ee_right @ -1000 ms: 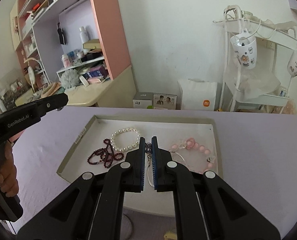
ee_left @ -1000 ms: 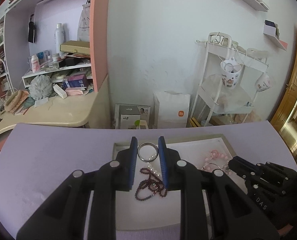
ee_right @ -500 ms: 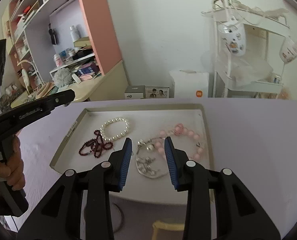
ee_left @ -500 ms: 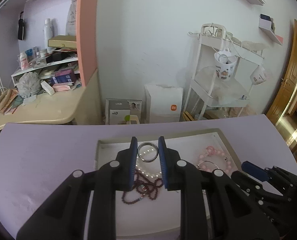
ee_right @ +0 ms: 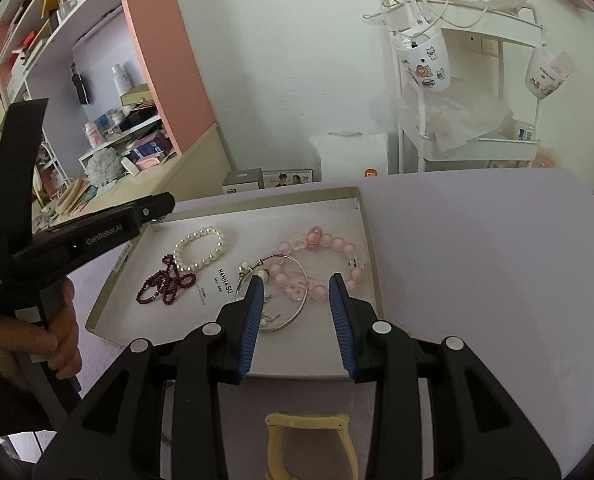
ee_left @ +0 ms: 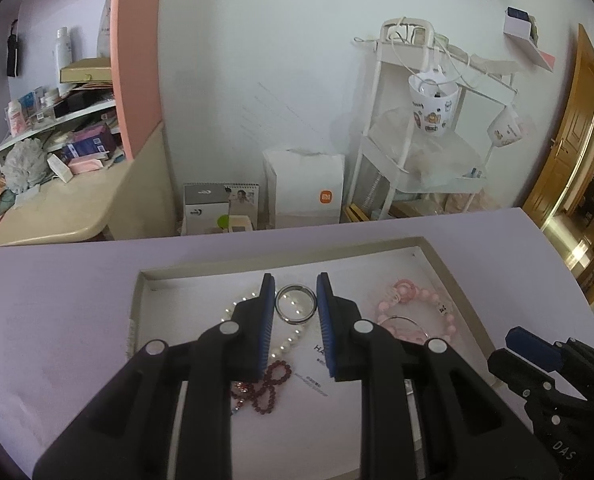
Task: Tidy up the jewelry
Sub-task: 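Open the left tool over the tray while the right tool releases the earrings, then withdraw both tools toward the grey cuff and yellow watch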
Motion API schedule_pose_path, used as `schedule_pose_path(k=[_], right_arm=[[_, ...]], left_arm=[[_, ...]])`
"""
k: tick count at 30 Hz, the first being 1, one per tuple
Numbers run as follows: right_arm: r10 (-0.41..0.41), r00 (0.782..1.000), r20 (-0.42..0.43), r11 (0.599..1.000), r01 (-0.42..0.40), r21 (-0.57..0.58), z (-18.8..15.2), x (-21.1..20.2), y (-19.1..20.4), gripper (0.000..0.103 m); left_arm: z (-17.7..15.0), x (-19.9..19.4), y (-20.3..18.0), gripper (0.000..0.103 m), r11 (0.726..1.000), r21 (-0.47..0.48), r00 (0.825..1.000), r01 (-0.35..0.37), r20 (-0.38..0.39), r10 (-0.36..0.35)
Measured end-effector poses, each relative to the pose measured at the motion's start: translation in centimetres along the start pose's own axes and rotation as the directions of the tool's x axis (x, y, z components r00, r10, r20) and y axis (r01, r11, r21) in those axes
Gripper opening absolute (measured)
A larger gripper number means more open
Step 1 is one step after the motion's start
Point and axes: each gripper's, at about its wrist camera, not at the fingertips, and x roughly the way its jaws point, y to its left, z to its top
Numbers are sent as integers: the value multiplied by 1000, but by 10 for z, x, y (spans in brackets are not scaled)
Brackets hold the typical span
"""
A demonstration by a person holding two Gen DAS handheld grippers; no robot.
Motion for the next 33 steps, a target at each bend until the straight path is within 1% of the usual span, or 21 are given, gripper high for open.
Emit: schedule_pose_path(k=[2, 4, 5, 7, 9, 13, 15, 16, 17, 18, 19, 21, 22, 23, 26, 28, 30, 33], right_arm=[[0, 1000, 0, 1000, 0, 0, 0, 0, 1, 36], [2, 1000, 1, 1000, -2, 2, 0, -1, 1, 36], [2, 1000, 3, 1000, -2, 3, 0, -2, 1, 36], [0, 1000, 8, 1000, 0, 4, -2, -5, 2, 36], [-1, 1000, 11, 1000, 1, 7, -3, -10, 2, 36], [2, 1000, 16, 1000, -2, 7, -7, -19, 5, 36], [5, 1000, 21, 1000, -5, 4, -9, -24, 8, 41], [7, 1000, 29, 1000, -7, 1, -10, -29, 10, 48], [12, 999, 36, 1000, -12, -2, -11, -33, 12, 51], [16, 999, 40, 1000, -16, -4, -12, -36, 13, 51], [19, 999, 47, 1000, -19, -8, -14, -40, 15, 51], [24, 998, 57, 1000, -24, -14, -17, -47, 18, 56], [28, 997, 65, 1000, -28, -15, -20, -51, 19, 63], [31, 997, 71, 999, -30, -17, -22, -55, 21, 67], [32, 996, 84, 999, -30, -28, -30, -65, 23, 75], [30, 996, 86, 999, -28, -33, -36, -69, 23, 78], [31, 996, 86, 999, -28, -33, -43, -75, 21, 78], [22, 996, 90, 1000, -20, -22, -53, -82, 17, 80]], left_arm=[[-2, 1, 1, 23, 1000, -1, 1000, 2, -6, -2], [-3, -1, 3, 32, 1000, -2, 1000, -2, -4, 2], [-3, -3, 4, 39, 1000, -4, 1000, -6, -1, 6], [-4, -9, 10, 40, 1000, -16, 1000, -15, 9, 15], [-5, -17, 16, 45, 999, -29, 999, -28, 18, 29], [-8, -36, 26, 50, 997, -46, 997, -63, 44, 65], [-9, -49, 32, 56, 995, -62, 995, -78, 59, 81], [-11, -59, 36, 57, 994, -73, 993, -86, 73, 92], [-13, -67, 39, 60, 992, -83, 991, -94, 84, 101], [-15, -75, 42, 63, 990, -93, 989, -104, 92, 113], [-18, -84, 46, 64, 988, -106, 987, -115, 100, 126], [-23, -99, 54, 67, 983, -130, 983, -132, 112, 147], [-26, -107, 58, 69, 979, -145, 980, -141, 117, 159], [-28, -112, 60, 72, 976, -157, 978, -148, 120, 168], [-39, -130, 67, 80, 967, -188, 972, -172, 129, 198], [-49, -140, 68, 82, 962, -202, 968, -187, 130, 215], [-57, -148, 67, 86, 958, -208, 965, -197, 129, 226], [-68, -159, 66, 87, 955, -217, 962, -204, 134, 236]])
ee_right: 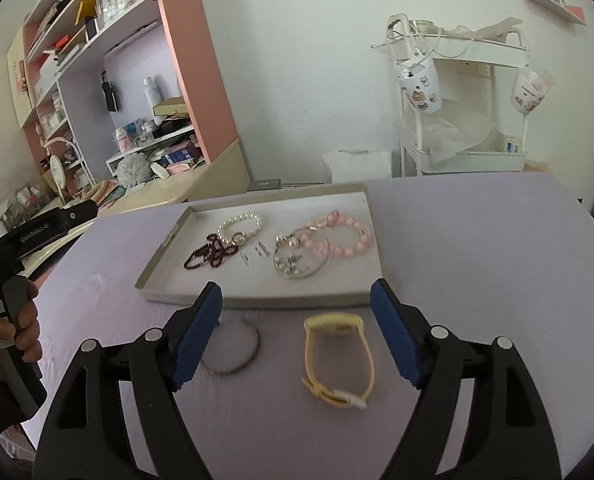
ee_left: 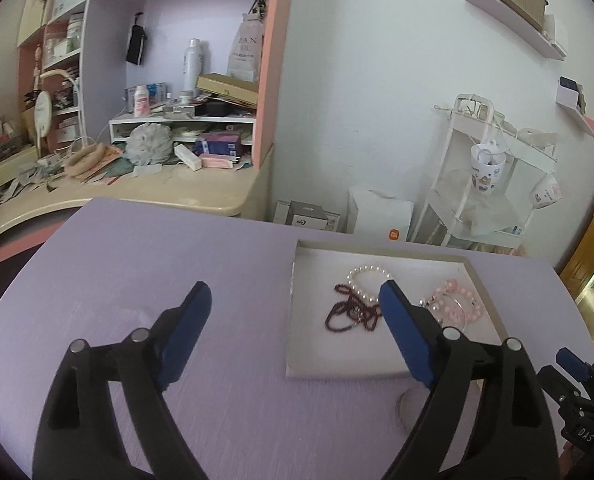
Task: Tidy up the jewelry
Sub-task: 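Withdraw both tools toward the grey cuff and yellow watch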
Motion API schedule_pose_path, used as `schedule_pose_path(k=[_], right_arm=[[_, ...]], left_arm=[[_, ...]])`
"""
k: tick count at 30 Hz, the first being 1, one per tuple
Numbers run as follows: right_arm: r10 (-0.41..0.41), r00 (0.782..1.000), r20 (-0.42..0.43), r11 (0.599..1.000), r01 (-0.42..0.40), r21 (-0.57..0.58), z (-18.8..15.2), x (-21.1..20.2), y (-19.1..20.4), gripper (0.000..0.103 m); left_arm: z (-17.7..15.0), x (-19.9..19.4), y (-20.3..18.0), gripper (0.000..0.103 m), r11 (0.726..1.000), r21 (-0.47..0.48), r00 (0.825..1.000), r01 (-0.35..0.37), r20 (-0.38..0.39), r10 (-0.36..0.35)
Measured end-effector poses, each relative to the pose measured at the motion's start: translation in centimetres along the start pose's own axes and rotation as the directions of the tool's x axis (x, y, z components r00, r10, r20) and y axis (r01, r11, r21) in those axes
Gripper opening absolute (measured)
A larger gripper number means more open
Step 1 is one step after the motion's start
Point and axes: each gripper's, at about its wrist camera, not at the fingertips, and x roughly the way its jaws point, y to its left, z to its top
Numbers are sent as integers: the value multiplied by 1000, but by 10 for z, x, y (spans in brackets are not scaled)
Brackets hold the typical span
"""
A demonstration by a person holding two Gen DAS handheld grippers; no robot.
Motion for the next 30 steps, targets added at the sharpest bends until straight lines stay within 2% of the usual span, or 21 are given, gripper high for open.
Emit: schedule_pose_path(k=[10, 18, 25, 30], right_arm=[[-51, 998, -37, 999, 52, 17, -31, -7, -10, 83], [-99, 989, -113, 995, 100, 2, -35, 25, -14, 83], [-115, 978, -175, 993, 113, -22, -29, 52, -11, 83], [-129, 968, -214, 991, 121, -52, -26, 66, -10, 77]], left_arm=[[-19, -33, 11, 90, 1000, -29, 1000, 4, 27, -3], [-24, -45, 13, 90, 999, -32, 999, 7, 38, -6], [-12, -51, 24, 90, 999, -42, 998, -6, 54, 9], [-5, -46, 28, 90, 999, -40, 999, -6, 50, 8]])
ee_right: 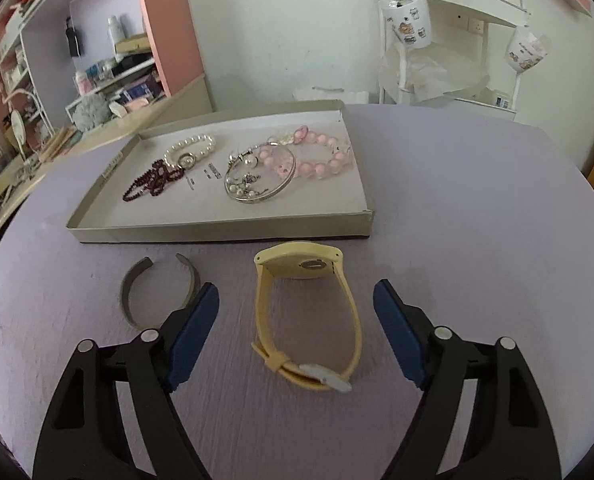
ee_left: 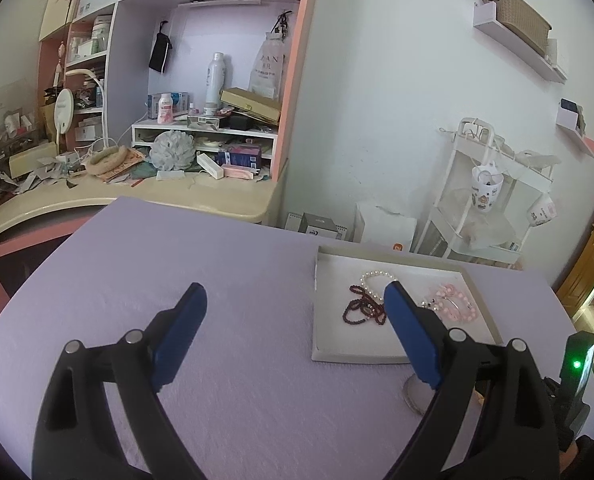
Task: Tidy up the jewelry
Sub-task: 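Withdraw both tools toward the grey cuff and yellow watch, then grasp the grey cuff with the left tool while the right tool grasps the yellow watch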
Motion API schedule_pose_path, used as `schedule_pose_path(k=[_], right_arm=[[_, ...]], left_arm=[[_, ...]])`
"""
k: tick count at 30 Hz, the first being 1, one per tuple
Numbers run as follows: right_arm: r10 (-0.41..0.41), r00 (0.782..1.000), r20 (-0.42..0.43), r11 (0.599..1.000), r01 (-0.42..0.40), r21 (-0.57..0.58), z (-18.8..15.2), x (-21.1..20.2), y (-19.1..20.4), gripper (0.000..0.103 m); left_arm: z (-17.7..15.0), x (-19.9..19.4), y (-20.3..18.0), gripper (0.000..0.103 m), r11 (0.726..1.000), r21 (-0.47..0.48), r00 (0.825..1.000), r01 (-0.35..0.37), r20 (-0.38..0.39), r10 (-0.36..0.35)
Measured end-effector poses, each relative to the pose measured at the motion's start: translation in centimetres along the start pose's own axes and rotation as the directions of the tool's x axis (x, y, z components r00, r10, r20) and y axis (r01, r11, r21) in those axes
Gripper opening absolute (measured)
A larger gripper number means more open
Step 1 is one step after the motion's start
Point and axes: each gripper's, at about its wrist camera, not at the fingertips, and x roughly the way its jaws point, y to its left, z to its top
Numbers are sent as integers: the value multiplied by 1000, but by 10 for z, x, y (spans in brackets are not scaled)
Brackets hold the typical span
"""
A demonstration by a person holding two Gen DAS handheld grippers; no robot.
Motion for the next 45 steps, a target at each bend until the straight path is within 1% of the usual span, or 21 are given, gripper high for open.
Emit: schedule_pose_path(k=[1, 3, 4, 5, 6, 11, 15, 17, 21, 26, 29, 33, 36, 38, 40, 42, 43, 44, 45], right_arm=[[-2, 1000, -8, 1000, 2, -2, 0, 2, 0, 73], [1, 1000, -26, 1000, -1, -10, 0, 6, 0, 62], [-7, 999, -33, 1000, 6, -16, 0, 7, 0, 51], [0, 999, -39, 1000, -1, -18, -1, 8, 0, 45], [6, 999, -39, 1000, -7, -18, -1, 7, 0, 43], [39, 998, -45, 999, -39, -4, -16, -8, -1, 42], [64, 997, -30, 997, -63, 34, -32, -26, -5, 42], [76, 997, -13, 996, -75, 52, -38, -35, -6, 42], [86, 996, 12, 993, -87, 79, -47, -51, -7, 42], [94, 995, 46, 991, -98, 97, -57, -71, -10, 42], [88, 994, 62, 990, -94, 107, -65, -83, -15, 42], [66, 995, 74, 987, -76, 141, -73, -92, -25, 42], [45, 996, 77, 983, -57, 173, -79, -95, -34, 42], [30, 997, 76, 980, -44, 194, -82, -96, -41, 42], [19, 997, 76, 977, -35, 211, -83, -96, -46, 42], [11, 997, 76, 975, -28, 221, -84, -97, -48, 42], [8, 997, 76, 974, -25, 225, -84, -97, -49, 42], [7, 997, 77, 973, -25, 228, -83, -96, -49, 42], [7, 997, 77, 973, -25, 229, -82, -96, -49, 42]], left_arm=[[1, 1, -1, 90, 1000, 2, 1000, 1, -1, -1], [2, 3, -2, 90, 1000, 4, 1000, 3, -4, -3], [2, 5, -3, 90, 1000, 6, 1000, 5, -7, -5], [2, 5, -4, 90, 1000, 9, 1000, 7, -9, -6], [2, 6, -6, 90, 1000, 12, 1000, 8, -12, -8], [-5, 9, -17, 90, 999, 32, 999, 30, -32, -29], [-16, 12, -31, 90, 997, 49, 996, 60, -61, -57], [-23, 15, -39, 93, 995, 56, 994, 81, -81, -76], [-43, 25, -67, 94, 987, 93, 984, 134, -133, -121], [-72, 47, -104, 97, 973, 140, 965, 184, -213, -152], [-89, 64, -124, 98, 967, 166, 953, 191, -266, -143], [-108, 87, -144, 98, 964, 187, 933, 188, -340, -115], [-116, 103, -154, 98, 966, 205, 924, 155, -377, -68], [-120, 112, -156, 98, 970, 202, 915, 139, -401, -47], [-122, 118, -157, 97, 973, 198, 910, 121, -413, -30], [-123, 118, -159, 96, 971, 215, 916, 107, -401, -13], [-123, 118, -160, 91, 969, 222, 918, 104, -396, -8], [-124, 117, -161, 84, 967, 234, 924, 97, -383, 0], [-123, 117, -161, 74, 967, 233, 926, 104, -377, -8]])
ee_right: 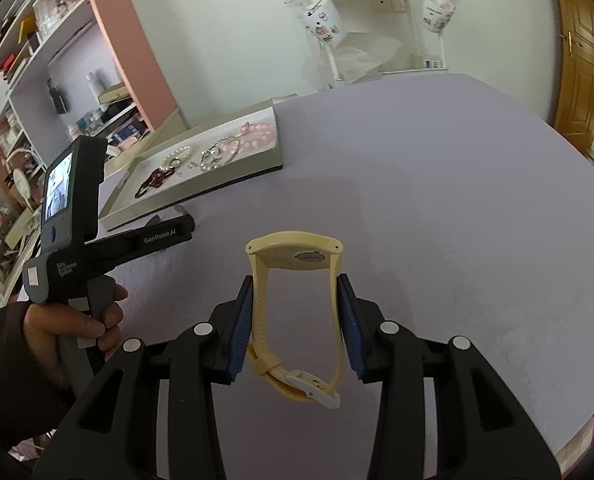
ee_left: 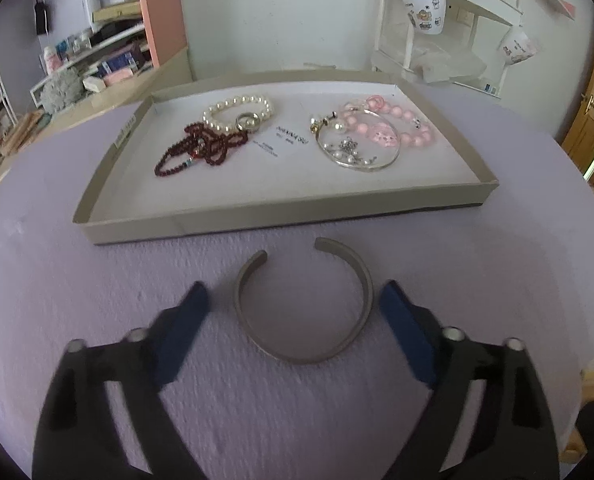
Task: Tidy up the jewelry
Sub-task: 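Grasp the grey cuff with the left tool while the right tool grasps the yellow watch, then carry the cuff with the left tool while the right tool carries the watch to the tray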
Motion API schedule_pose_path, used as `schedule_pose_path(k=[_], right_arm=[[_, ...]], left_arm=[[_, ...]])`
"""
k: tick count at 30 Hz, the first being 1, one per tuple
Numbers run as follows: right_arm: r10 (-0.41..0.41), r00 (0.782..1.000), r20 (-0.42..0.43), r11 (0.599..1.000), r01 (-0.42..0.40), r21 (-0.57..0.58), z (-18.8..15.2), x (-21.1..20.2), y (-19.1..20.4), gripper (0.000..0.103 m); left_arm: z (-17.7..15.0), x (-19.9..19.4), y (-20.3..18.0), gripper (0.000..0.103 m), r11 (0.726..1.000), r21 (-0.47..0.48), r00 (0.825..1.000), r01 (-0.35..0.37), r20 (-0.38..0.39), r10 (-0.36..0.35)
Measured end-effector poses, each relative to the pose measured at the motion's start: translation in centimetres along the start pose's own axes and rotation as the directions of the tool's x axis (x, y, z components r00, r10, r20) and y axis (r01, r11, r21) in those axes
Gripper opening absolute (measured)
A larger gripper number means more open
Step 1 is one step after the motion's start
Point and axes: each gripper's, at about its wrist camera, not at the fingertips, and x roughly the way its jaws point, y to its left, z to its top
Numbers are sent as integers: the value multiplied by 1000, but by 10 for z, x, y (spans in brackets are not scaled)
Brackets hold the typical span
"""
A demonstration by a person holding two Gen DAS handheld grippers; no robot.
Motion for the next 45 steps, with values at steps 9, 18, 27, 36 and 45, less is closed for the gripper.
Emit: schedule_pose_path(k=[9, 18, 27, 36, 45], right_arm=[[36, 999, 27, 998, -35, -44, 12, 0, 20, 42], [117, 985, 129, 989, -103, -109, 51, -13, 45, 42], [177, 964, 200, 976, -146, -162, 87, -21, 66, 42], [206, 961, 185, 969, -173, -177, 90, -13, 78, 42], [205, 962, 178, 965, -168, -202, 97, -8, 85, 42]], left_arm=[[-5, -16, 32, 66, 998, -38, 998, 51, 28, -50], [-1, -107, 91, 66, 997, -81, 972, 7, 235, 13], [17, -178, 110, 66, 995, -95, 922, -13, 384, 49], [28, -186, 115, 66, 994, -104, 911, 19, 412, 25], [35, -174, 112, 66, 994, -96, 916, 45, 400, -3]])
